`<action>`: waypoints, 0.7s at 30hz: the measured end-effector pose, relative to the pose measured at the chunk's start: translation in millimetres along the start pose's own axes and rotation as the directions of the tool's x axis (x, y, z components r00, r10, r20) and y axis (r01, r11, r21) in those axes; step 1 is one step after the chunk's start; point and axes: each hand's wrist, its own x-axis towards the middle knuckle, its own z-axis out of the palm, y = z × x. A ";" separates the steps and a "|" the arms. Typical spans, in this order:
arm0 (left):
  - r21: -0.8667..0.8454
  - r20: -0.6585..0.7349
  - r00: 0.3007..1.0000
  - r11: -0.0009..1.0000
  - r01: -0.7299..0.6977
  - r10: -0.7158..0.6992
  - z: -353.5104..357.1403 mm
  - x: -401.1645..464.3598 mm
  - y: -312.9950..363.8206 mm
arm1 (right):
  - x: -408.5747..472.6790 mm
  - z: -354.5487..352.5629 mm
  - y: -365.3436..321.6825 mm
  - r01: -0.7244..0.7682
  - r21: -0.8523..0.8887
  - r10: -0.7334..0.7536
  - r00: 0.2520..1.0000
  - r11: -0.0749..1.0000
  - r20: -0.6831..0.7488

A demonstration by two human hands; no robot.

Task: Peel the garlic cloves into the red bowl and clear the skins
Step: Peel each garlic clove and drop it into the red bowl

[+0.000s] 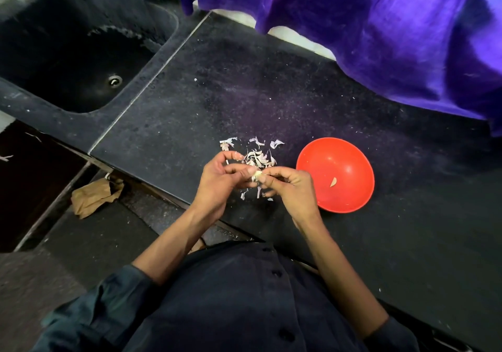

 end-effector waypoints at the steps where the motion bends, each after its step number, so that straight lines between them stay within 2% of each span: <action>1: -0.063 0.013 0.999 0.997 0.049 -0.048 -0.7 0.5 0.9 | -0.3 0.7 -0.4 -0.009 0.027 0.009 1.000 1.000 0.008; 4: -0.237 0.035 0.985 0.956 0.173 -0.169 -1.3 1.3 1.5 | -1.0 1.9 -2.0 -0.023 0.074 0.021 0.999 0.997 0.026; 8: -0.315 0.029 0.972 0.921 0.228 -0.231 -3.1 3.2 -0.8 | -0.5 -0.3 -1.2 -0.015 0.061 0.015 1.000 0.998 0.010; 12: -0.319 -0.004 0.968 0.918 0.238 -0.252 -5.7 5.8 -0.6 | -0.5 0.9 2.0 0.031 -0.012 -0.031 0.999 0.999 -0.014; 16: -0.332 -0.018 0.973 0.919 0.213 -0.232 -3.2 5.1 0.7 | 1.0 0.0 9.0 0.079 -0.156 -0.088 0.995 0.985 -0.049; 21: -0.296 -0.040 0.983 0.941 0.162 -0.182 -2.2 2.5 1.7 | 1.8 -0.8 6.5 0.052 -0.258 -0.077 0.993 0.965 -0.088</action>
